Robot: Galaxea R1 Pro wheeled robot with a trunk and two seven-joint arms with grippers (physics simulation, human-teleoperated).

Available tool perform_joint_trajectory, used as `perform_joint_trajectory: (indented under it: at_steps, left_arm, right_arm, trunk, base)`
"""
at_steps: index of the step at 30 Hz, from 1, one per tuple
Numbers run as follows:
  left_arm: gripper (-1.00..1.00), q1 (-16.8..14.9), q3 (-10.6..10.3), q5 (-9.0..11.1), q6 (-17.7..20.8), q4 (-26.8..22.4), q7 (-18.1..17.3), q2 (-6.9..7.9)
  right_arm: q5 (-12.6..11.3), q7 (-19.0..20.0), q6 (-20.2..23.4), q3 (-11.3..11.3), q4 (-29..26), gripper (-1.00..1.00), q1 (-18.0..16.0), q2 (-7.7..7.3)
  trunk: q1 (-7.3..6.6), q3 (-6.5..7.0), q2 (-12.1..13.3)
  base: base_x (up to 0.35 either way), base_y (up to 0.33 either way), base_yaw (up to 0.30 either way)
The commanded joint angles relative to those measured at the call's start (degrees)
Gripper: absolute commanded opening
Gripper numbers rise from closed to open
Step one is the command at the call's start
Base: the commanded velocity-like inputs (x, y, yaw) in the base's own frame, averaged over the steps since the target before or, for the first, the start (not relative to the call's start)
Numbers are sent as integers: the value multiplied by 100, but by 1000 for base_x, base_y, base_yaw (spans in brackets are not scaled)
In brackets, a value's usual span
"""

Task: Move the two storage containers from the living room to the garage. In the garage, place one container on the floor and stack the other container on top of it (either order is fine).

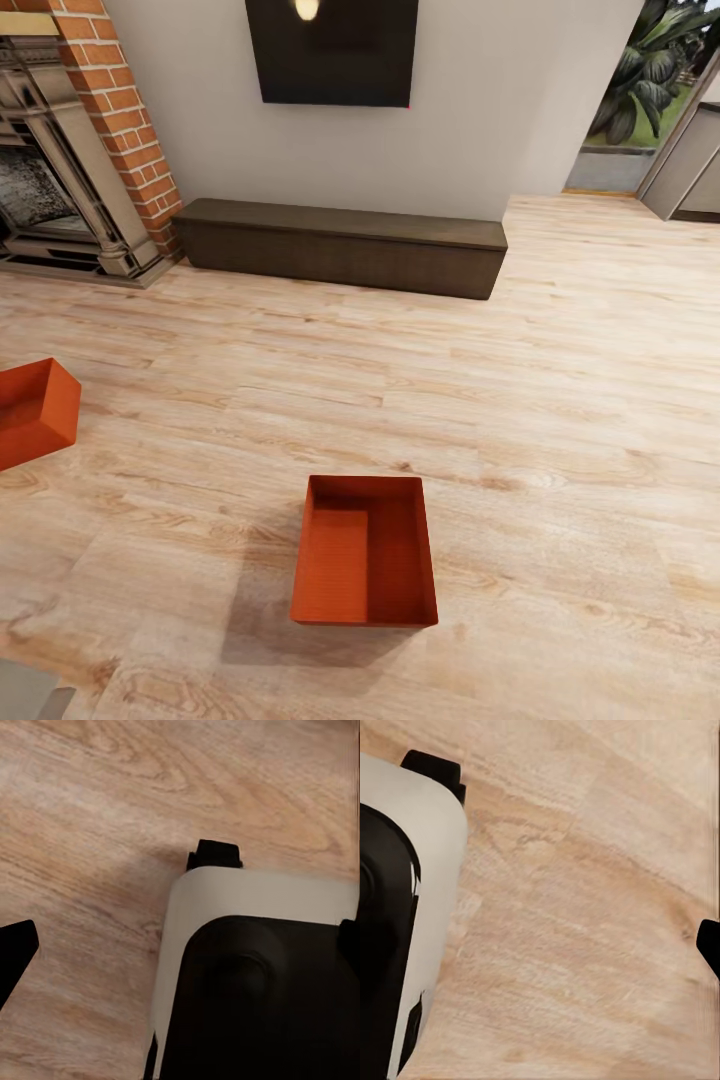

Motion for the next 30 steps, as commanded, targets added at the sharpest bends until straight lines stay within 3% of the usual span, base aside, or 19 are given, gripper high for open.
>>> perform_joint_trajectory:
  at_steps: [1,2,3,5,6,8,9,11,14,19,22,24,25,28,30]
  left_arm:
    - [100,-15,-1,56,46,-79,-5,24]
    - [100,-85,-1,55,68,-144,-9,44]
    - [100,-592,6,43,331,-259,7,50]
    - [100,-909,7,42,493,-270,22,38]
    - [100,-1478,8,35,734,-283,97,-3]
    - [100,-1869,4,43,885,-254,112,-35]
    - [100,-2571,-20,48,940,199,66,-305]
    - [100,-2991,-27,-66,942,587,68,-489]
    - [100,-3342,-27,-274,942,860,73,-608]
    - [100,-3648,-27,-368,948,1000,91,-738]
    - [100,-3938,-27,-390,941,1339,127,-896]
    - [100,-4212,-27,-449,885,1752,165,-1066]
    - [100,-4263,-27,-477,864,1840,175,-1105]
    - [100,-4415,-25,-813,631,2196,274,-1278]
    - [100,-4441,-20,-1053,533,2286,427,-1348]
  right_arm:
    - [-64,-37,86,44,-25,100,-119,-2]
    - [-70,-44,221,40,-39,100,-331,23]
    - [-105,-74,444,36,-89,100,-936,67]
    - [-279,-92,479,36,-109,100,-1209,80]
    - [-669,-145,545,42,-121,100,-1683,90]
    - [-772,-198,613,44,-123,100,-1995,91]
    - [-844,-251,601,38,-122,100,-2287,102]
    - [-951,-349,596,41,-101,100,-2430,204]
    - [-1007,-578,565,43,-32,100,-2588,376]
    - [-1032,-739,488,44,2,100,-2773,698]
    - [-1035,-850,357,44,127,100,-2910,1005]
    - [-1036,-1043,154,44,392,100,-3024,1360]
    - [-1036,-1101,86,44,464,100,-3051,1461]
    - [-1035,-1473,-236,54,764,100,-3152,1977]
    - [-1032,-1630,-309,58,820,100,-3177,2117]
  trunk:
    - [0,-4,-2]
    - [0,-4,-2]
    - [0,-4,-2]
    - [0,-4,-2]
    - [0,-4,-2]
    - [0,-4,-2]
    - [0,-4,-2]
    - [0,-4,-2]
    - [0,-4,-2]
    - [0,-4,-2]
    - [0,-4,-2]
    - [0,-4,-2]
    - [0,-4,-2]
    - [0,-4,-2]
    - [0,-4,-2]
  base:
    - [0,0,0]
    - [0,0,0]
    - [0,0,0]
    - [0,0,0]
    - [0,0,0]
    - [0,0,0]
    - [0,0,0]
    - [0,0,0]
    - [0,0,0]
    - [0,0,0]
    - [0,0,0]
    - [0,0,0]
    - [0,0,0]
    - [0,0,0]
    - [0,0,0]
